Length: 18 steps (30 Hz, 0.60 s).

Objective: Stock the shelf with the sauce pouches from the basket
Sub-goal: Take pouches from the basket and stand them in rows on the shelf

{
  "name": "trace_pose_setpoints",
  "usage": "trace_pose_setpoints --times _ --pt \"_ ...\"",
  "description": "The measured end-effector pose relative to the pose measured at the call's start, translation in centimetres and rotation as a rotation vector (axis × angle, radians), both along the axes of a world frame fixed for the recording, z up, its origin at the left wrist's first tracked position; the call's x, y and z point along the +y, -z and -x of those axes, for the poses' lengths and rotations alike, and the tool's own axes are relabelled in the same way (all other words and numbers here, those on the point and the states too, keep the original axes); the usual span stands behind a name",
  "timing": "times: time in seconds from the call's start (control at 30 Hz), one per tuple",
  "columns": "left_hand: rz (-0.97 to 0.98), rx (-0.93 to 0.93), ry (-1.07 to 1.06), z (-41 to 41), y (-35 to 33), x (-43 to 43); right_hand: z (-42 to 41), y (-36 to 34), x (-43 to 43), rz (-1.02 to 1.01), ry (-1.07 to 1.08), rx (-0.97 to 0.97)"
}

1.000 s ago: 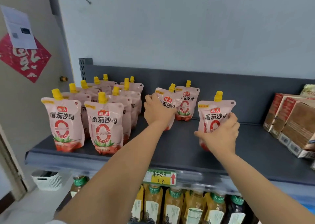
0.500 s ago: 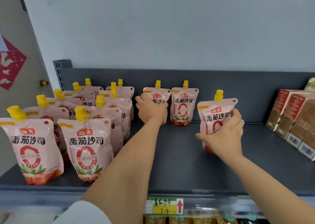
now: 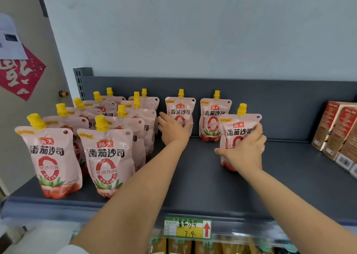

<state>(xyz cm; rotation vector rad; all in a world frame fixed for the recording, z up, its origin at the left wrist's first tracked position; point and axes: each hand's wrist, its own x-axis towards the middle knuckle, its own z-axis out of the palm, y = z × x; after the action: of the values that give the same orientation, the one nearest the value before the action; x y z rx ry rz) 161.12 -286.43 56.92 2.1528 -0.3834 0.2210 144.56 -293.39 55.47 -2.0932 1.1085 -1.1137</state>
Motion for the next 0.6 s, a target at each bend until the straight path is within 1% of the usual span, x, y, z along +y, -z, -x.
trace_pose_setpoints --times 0.1,0.23,0.33,0.4,0.47,0.6 --pt "-0.075 -0.014 0.077 1.2 0.6 0.9 -1.0 -0.5 0.4 -0.020 0.006 0.017" --pt "-0.028 -0.023 0.374 2.5 0.9 2.3 -3.0 -0.8 0.8 -0.032 -0.029 0.020" --pt "-0.022 0.040 0.550 3.2 1.5 3.4 -4.9 -0.9 1.6 -0.063 -0.052 0.004" --pt "0.013 0.065 0.648 3.4 1.9 4.1 -6.3 -0.7 2.1 -0.098 -0.070 -0.042" --pt "0.003 0.024 0.665 3.4 2.4 4.6 -7.7 -0.3 2.8 -0.103 -0.103 -0.087" --pt "-0.065 -0.127 0.452 3.1 2.7 5.1 -9.4 -0.2 3.8 -0.084 -0.193 -0.037"
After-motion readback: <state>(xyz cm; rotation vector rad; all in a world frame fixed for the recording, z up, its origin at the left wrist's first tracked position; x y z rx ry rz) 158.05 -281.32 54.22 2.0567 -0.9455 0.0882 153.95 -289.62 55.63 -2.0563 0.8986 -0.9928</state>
